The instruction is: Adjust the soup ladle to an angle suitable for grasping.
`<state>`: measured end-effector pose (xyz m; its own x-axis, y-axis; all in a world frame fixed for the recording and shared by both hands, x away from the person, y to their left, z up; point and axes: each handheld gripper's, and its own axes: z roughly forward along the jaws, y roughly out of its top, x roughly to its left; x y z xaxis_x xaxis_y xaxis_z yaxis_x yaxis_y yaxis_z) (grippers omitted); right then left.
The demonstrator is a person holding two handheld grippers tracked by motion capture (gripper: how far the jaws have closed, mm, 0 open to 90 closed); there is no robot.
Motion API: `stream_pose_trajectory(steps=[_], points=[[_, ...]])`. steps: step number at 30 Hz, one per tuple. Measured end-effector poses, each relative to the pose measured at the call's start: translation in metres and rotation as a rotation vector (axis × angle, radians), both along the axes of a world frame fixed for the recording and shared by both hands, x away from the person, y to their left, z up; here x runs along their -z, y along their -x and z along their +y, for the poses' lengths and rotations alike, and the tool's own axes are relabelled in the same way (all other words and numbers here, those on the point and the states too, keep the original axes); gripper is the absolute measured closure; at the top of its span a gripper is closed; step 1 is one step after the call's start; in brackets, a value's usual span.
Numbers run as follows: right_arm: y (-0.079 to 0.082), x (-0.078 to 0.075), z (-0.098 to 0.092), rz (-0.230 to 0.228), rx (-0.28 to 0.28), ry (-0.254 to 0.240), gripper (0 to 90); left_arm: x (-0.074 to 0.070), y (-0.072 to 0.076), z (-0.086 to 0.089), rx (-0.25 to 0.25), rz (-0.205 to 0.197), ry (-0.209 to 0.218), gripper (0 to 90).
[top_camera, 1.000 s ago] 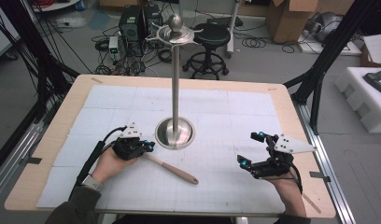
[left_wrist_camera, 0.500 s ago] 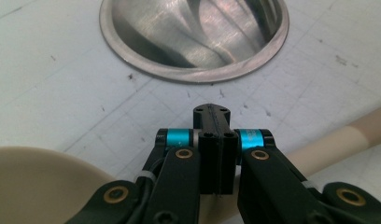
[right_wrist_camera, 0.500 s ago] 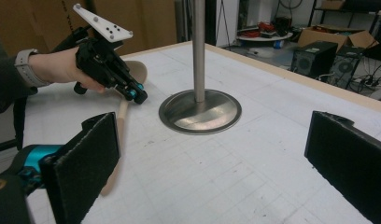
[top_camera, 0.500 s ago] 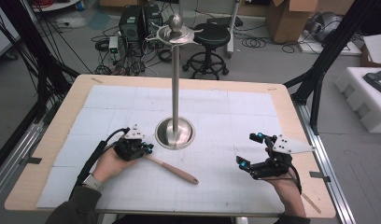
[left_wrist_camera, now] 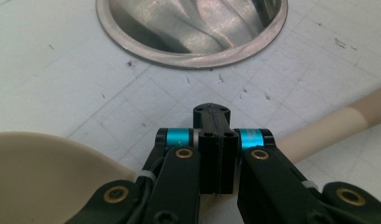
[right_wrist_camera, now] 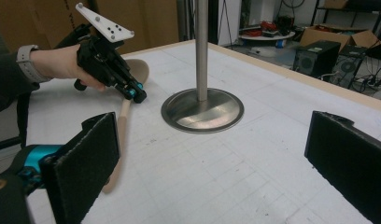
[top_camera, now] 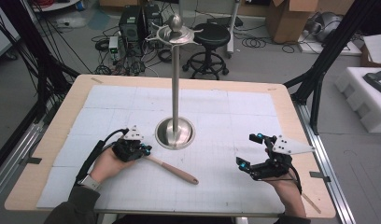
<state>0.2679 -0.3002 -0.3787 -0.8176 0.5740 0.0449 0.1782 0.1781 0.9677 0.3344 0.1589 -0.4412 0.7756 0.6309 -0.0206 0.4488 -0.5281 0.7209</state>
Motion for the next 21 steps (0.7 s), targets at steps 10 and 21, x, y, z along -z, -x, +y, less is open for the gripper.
stream_pose_trajectory(steps=[10, 21], points=[[-0.001, 0.002, -0.001, 0.006, -0.001, -0.002, 2.4, -0.002, 0.008, 0.005, 0.003, -0.003, -0.002, 90.0], [-0.001, 0.003, 0.0, 0.009, -0.001, 0.0, 2.3, -0.002, 0.023, 0.015, -0.017, 0.001, 0.015, 90.0]])
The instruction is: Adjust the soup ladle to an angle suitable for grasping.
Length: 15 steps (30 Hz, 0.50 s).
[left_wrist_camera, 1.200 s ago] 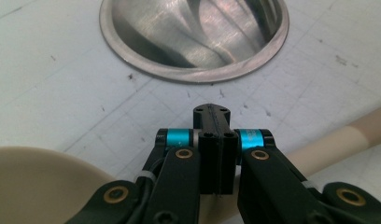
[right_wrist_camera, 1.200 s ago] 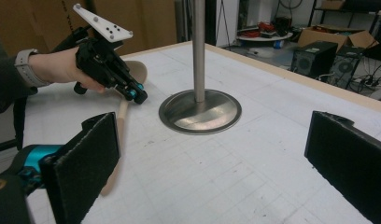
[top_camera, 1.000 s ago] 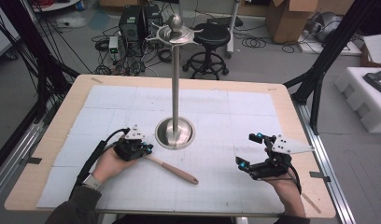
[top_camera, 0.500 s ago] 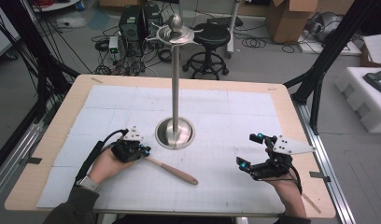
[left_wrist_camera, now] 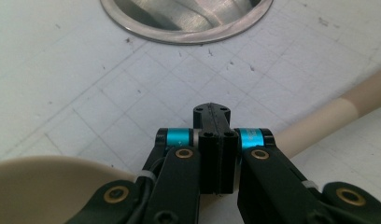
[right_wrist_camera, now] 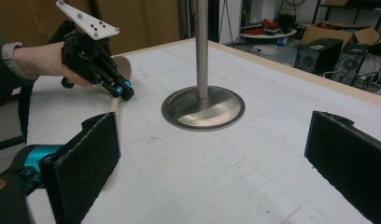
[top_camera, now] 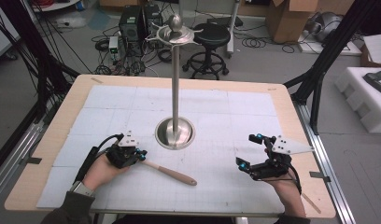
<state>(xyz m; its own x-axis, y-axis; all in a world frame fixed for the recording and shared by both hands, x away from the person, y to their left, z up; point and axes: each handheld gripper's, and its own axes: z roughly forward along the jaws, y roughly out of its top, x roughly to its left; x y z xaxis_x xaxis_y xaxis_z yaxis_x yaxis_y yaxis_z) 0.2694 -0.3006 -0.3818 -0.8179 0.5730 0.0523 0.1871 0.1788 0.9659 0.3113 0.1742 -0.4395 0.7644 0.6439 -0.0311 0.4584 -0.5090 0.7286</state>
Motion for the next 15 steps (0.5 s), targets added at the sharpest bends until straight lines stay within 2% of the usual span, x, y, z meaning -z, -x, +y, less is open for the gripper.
stream_pose_trajectory(steps=[2, 11, 15], points=[[0.0, 0.0, 0.0, 0.004, -0.001, -0.001, 2.4, 0.0, 0.001, 0.005, -0.002, 0.022, 0.015, 90.0], [0.0, 0.001, 0.0, 0.002, -0.003, -0.001, 2.3, 0.0, 0.016, 0.016, -0.008, 0.02, 0.019, 90.0], [0.0, 0.001, 0.001, 0.003, -0.004, -0.002, 2.3, 0.0, 0.024, 0.024, -0.03, 0.017, 0.012, 90.0]])
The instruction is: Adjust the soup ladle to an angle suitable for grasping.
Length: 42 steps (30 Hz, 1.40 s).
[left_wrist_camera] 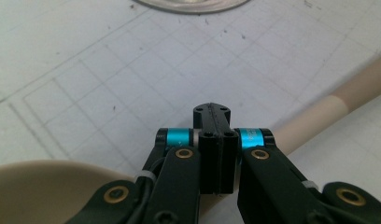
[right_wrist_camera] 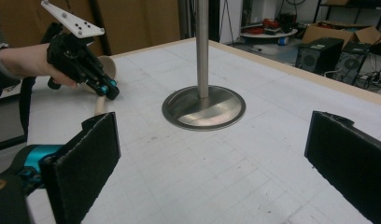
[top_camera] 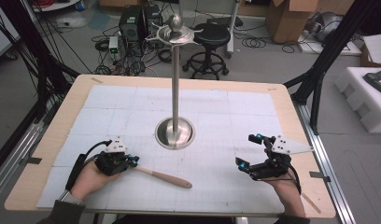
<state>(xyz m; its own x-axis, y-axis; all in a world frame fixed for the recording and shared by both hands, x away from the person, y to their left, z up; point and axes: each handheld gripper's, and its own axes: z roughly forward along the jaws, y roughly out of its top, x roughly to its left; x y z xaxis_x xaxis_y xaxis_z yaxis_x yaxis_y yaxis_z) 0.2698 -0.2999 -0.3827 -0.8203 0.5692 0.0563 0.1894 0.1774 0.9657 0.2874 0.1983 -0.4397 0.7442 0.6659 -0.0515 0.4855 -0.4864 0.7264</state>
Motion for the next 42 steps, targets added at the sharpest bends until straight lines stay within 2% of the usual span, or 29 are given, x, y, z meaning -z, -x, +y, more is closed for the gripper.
stream_pose_trajectory(steps=[1, 10, 14, 22, 26, 29, 31, 34, 37, 38, 39, 40, 42], points=[[0.0, 0.0, 0.0, 0.0, -0.002, 0.002, 2.3, -0.001, 0.005, 0.004, -0.011, 0.0, -0.011, 90.0], [-0.001, 0.001, 0.002, 0.006, -0.002, 0.005, 2.3, 0.0, 0.028, 0.024, -0.068, -0.012, -0.016, 90.0], [-0.002, 0.002, 0.002, 0.006, -0.005, 0.006, 2.3, 0.0, 0.036, 0.032, -0.085, -0.012, -0.002, 90.0], [-0.003, 0.002, 0.004, 0.012, -0.006, 0.008, 2.3, 0.001, 0.047, 0.042, -0.106, -0.02, 0.002, 90.0], [-0.004, 0.003, 0.005, 0.009, -0.01, 0.012, 2.3, 0.001, 0.046, 0.038, -0.114, -0.025, -0.028, 90.0], [-0.004, 0.003, 0.006, 0.014, -0.013, 0.013, 2.4, 0.0, 0.045, 0.036, -0.098, -0.022, -0.021, 90.0], [-0.004, 0.002, 0.007, 0.013, -0.012, 0.008, 2.3, -0.007, 0.048, 0.032, -0.067, -0.047, 0.004, 90.0], [-0.005, 0.002, 0.006, 0.007, -0.009, 0.009, 2.3, -0.014, 0.051, 0.029, -0.059, -0.072, 0.02, 90.0], [-0.004, 0.002, 0.007, 0.01, -0.008, 0.009, 2.4, -0.022, 0.058, 0.022, -0.01, -0.082, 0.063, 90.0], [-0.004, 0.002, 0.007, 0.011, -0.01, 0.012, 2.3, -0.022, 0.061, 0.019, 0.003, -0.082, 0.067, 90.0], [-0.005, 0.003, 0.008, 0.011, -0.012, 0.013, 2.3, -0.023, 0.066, 0.01, 0.039, -0.074, 0.075, 90.0], [-0.005, 0.003, 0.008, 0.01, -0.013, 0.012, 2.3, -0.023, 0.066, 0.01, 0.039, -0.074, 0.075, 90.0], [-0.005, 0.002, 0.008, 0.009, -0.013, 0.008, 2.3, -0.024, 0.073, -0.003, 0.083, -0.071, 0.083, 90.0]])
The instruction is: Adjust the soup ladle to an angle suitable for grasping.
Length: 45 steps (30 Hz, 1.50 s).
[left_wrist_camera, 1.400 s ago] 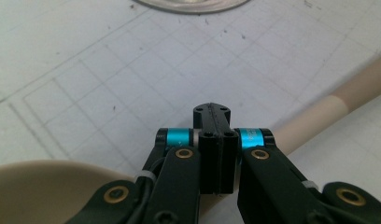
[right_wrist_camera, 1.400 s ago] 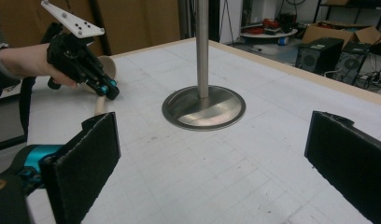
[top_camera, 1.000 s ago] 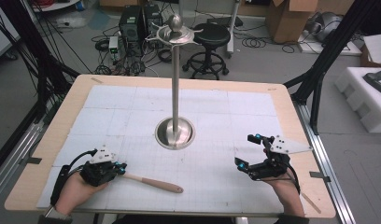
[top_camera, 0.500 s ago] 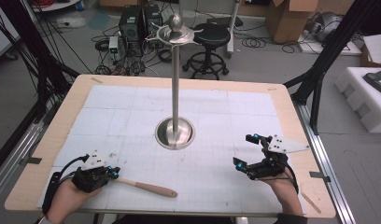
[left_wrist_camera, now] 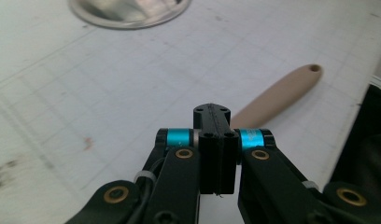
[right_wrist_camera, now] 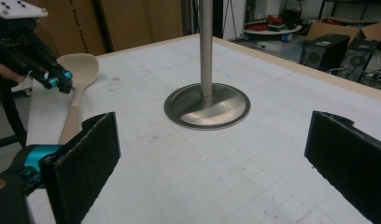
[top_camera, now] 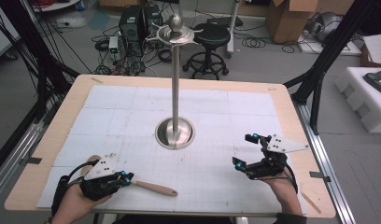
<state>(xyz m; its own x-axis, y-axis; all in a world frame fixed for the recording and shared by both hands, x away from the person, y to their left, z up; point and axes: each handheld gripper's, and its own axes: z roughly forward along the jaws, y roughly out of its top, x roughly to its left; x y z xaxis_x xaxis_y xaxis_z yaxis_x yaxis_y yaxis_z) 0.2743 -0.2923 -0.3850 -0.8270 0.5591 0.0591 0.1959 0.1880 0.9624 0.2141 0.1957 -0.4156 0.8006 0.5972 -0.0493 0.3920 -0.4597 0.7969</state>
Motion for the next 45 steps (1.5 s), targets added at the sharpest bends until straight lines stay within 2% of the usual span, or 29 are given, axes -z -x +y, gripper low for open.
stream_pose_trajectory(steps=[3, 4, 5, 8, 12, 16, 20, 30, 37, 45], points=[[0.0, -0.001, -0.002, -0.007, 0.004, -0.006, 2.3, 0.0, 0.005, -0.008, 0.022, -0.005, 0.001, 89.9], [0.001, -0.001, -0.002, -0.005, 0.005, -0.009, 2.3, 0.0, 0.009, -0.015, 0.048, -0.01, -0.007, 90.0], [0.001, -0.001, -0.003, -0.006, 0.008, -0.011, 2.3, 0.0, 0.009, -0.015, 0.048, -0.01, -0.007, 89.9], [0.0, -0.001, -0.002, -0.005, 0.004, -0.008, 2.3, 0.003, 0.016, -0.029, 0.086, -0.016, -0.025, 90.0], [0.0, -0.001, 0.0, -0.004, -0.002, -0.001, 2.3, 0.008, 0.02, -0.042, 0.122, -0.009, -0.032, 89.9], [0.001, -0.001, -0.001, -0.003, 0.0, -0.008, 2.3, 0.01, 0.02, -0.049, 0.138, -0.006, -0.035, 89.9], [0.0, -0.001, -0.001, -0.002, -0.001, -0.008, 2.4, 0.014, 0.019, -0.066, 0.193, 0.005, -0.056, 90.0], [-0.001, 0.0, 0.0, -0.004, -0.007, -0.01, 2.3, 0.024, 0.013, -0.08, 0.236, 0.019, -0.096, 89.9], [0.0, -0.001, -0.001, -0.001, -0.003, -0.016, 2.3, 0.026, 0.01, -0.094, 0.274, 0.025, -0.098, 90.0], [-0.001, 0.001, 0.002, 0.003, -0.012, -0.003, 2.3, 0.027, 0.001, -0.095, 0.284, 0.012, -0.087, 90.0]])
